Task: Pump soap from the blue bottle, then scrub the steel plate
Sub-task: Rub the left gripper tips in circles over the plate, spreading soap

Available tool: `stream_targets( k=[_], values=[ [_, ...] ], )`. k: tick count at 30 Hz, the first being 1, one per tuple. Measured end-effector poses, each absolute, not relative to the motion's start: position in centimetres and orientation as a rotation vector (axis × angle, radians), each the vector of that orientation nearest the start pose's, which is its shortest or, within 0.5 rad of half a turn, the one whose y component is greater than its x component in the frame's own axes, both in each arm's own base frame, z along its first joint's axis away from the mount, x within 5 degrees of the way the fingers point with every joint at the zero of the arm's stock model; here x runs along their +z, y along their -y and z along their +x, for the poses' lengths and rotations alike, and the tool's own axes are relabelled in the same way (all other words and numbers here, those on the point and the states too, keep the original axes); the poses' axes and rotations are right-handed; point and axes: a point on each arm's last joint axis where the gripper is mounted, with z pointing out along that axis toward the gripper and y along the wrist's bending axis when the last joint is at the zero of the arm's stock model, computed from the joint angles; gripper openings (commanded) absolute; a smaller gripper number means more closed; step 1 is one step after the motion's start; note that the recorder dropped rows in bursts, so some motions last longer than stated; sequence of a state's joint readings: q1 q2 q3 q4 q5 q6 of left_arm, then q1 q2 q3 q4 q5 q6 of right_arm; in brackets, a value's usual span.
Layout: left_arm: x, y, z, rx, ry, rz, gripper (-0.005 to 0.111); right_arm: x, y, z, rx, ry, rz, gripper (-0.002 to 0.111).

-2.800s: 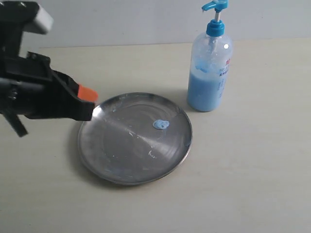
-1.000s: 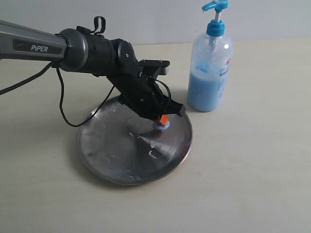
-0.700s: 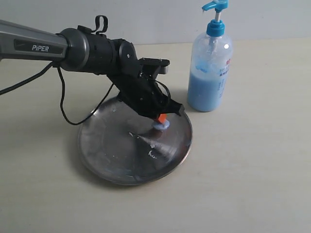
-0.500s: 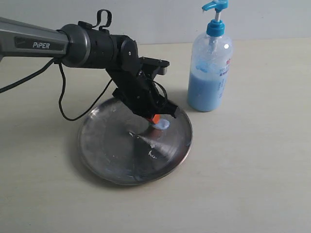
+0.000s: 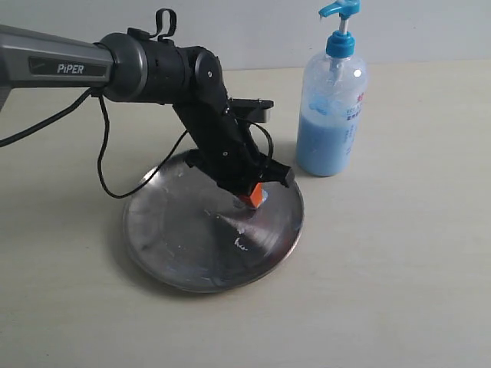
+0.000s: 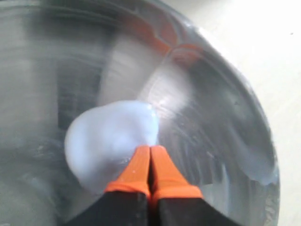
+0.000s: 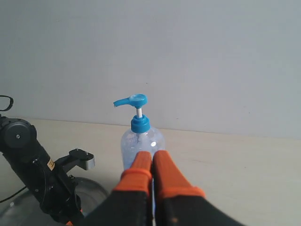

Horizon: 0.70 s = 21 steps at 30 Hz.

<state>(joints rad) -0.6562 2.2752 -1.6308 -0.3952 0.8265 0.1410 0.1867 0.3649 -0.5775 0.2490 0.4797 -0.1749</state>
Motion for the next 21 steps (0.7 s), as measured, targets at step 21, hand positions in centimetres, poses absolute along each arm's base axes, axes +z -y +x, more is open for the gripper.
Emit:
stream_targets(
  k=[21],
  values=[
    [10.5, 30.8, 35.6, -0.348, -2.711, 0.901, 0.000, 34.0, -2.4, 6.9, 0.275, -1.732, -0.203, 0.004]
  ],
)
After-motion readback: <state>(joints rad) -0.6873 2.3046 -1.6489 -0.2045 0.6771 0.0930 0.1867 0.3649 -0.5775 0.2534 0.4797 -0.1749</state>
